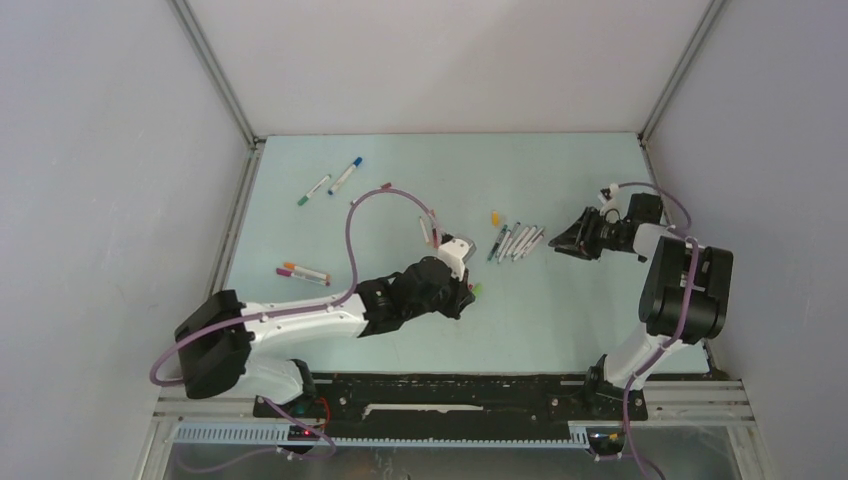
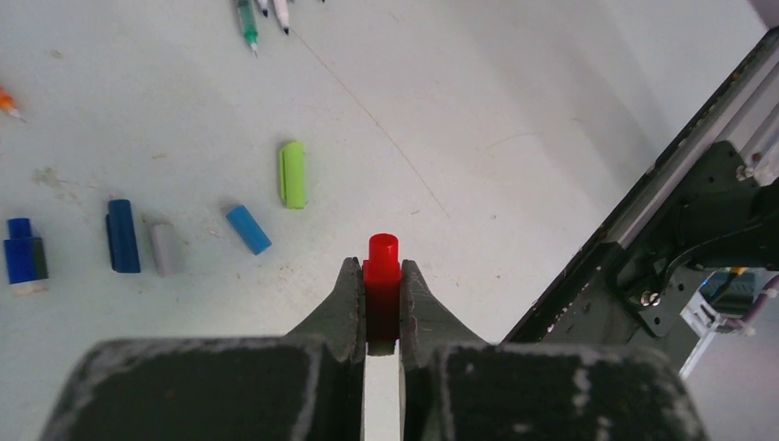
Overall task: Open the pen caps
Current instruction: Place the pen at the center of the board, then place the pen cap at the center of the board.
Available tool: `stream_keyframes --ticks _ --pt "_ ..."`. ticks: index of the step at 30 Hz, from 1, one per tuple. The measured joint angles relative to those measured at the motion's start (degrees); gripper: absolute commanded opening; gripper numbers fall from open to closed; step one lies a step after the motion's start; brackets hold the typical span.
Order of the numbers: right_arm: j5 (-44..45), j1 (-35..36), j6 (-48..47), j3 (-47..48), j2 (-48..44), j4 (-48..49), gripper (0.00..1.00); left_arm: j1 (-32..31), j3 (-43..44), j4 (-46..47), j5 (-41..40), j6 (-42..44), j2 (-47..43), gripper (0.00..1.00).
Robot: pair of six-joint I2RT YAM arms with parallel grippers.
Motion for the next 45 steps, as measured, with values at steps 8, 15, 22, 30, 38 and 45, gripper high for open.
stream_keyframes --ticks 8,15,22,30,38,45 --pt "-4.2 0.2 -20.1 5.3 -6.7 -13.3 0.36 0.0 2.0 -2.3 3.0 0.0 7.2 0.09" --pt "-1.3 -0.2 -30.3 7.6 -11.5 -20.9 0.35 -0.3 13.7 -8.7 3.0 0.2 16.3 0.11" --pt "-0.4 -1.4 -33.1 7.6 -12.2 -23.5 0.35 -1.1 21.3 -14.8 2.6 0.1 24.4 0.18" --pt "-0.2 -1.5 -33.9 7.6 -12.2 -24.5 0.35 -1.2 29.5 -21.1 1.1 0.1 33.0 0.25" --pt "-0.2 -1.9 -34.0 7.8 -12.2 -25.0 0.35 -1.2 33.0 -24.7 -0.3 0.2 36.6 0.36" --pt "-0.3 -2.1 -34.4 7.9 -12.2 -25.1 0.35 -1.2 33.7 -25.8 -0.7 0.5 37.7 0.36"
